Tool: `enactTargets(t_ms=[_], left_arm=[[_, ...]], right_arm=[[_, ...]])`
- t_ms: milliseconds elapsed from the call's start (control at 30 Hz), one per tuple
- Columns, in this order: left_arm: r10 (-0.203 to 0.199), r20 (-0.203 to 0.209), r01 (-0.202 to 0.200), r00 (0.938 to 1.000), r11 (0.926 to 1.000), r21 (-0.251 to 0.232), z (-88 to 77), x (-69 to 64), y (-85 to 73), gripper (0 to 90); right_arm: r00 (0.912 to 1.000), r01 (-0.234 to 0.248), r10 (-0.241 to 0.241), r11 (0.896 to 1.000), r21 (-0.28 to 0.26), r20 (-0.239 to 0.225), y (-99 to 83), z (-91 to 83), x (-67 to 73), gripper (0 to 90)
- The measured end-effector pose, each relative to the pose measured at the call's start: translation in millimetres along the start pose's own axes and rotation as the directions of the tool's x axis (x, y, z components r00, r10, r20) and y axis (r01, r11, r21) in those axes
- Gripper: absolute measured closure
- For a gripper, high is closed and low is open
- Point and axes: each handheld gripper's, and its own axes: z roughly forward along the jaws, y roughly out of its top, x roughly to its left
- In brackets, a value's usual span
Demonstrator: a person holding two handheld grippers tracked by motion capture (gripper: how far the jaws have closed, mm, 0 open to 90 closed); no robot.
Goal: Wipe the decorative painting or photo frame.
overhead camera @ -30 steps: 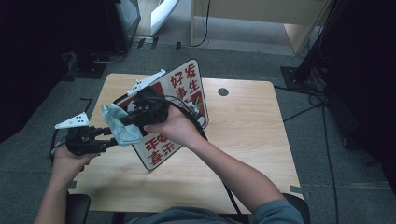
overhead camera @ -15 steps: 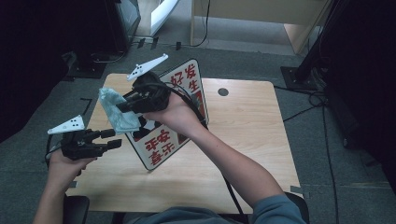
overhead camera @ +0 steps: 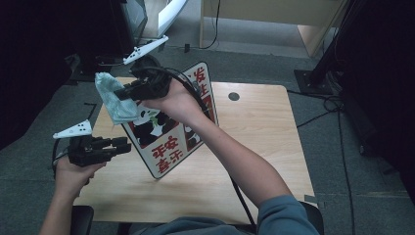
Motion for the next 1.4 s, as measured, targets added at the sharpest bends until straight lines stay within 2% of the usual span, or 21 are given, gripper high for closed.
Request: enactTargets(t_ms=[233,500,600,767,933,1400], left_arm=[[-0.008,0.006,0.008,0.9999,1.0000,0.002,11.5,-3.5,2.5,61.8],[-0.006,-0.021,0.005,0.9998,1.0000,-0.005,19.3,-6.5,5.5,68.6],[0.000,-0.032,0.000,0.9995,1.0000,-0.001,20.9,-7.1,6.2,72.6],[0.006,-0.039,-0.006,0.9992,0.9999,0.010,22.7,-8.9,7.0,78.0],[-0.001,-0.042,0.002,0.9991,0.9999,0.010,22.8,-9.8,7.2,78.5],[-0.008,-0.042,0.009,0.9991,0.9998,0.016,22.5,-11.3,6.7,78.8]], right_arm=[[0.9997,-0.025,0.025,0.999,0.032,0.000,-2.1,7.9,-13.9,82.7],[0.9991,-0.041,0.041,0.998,0.047,-0.004,-7.9,11.7,-20.9,82.6],[0.9983,-0.056,0.056,0.998,0.038,-0.014,-10.5,12.2,-23.5,82.5],[0.9983,-0.053,0.054,0.998,0.028,-0.021,-13.1,12.8,-23.8,82.5],[0.9980,-0.053,0.054,0.999,0.010,-0.034,-16.1,12.1,-25.8,82.3],[0.9980,-0.061,0.061,0.998,0.002,-0.017,-20.1,5.4,-31.5,82.1]])
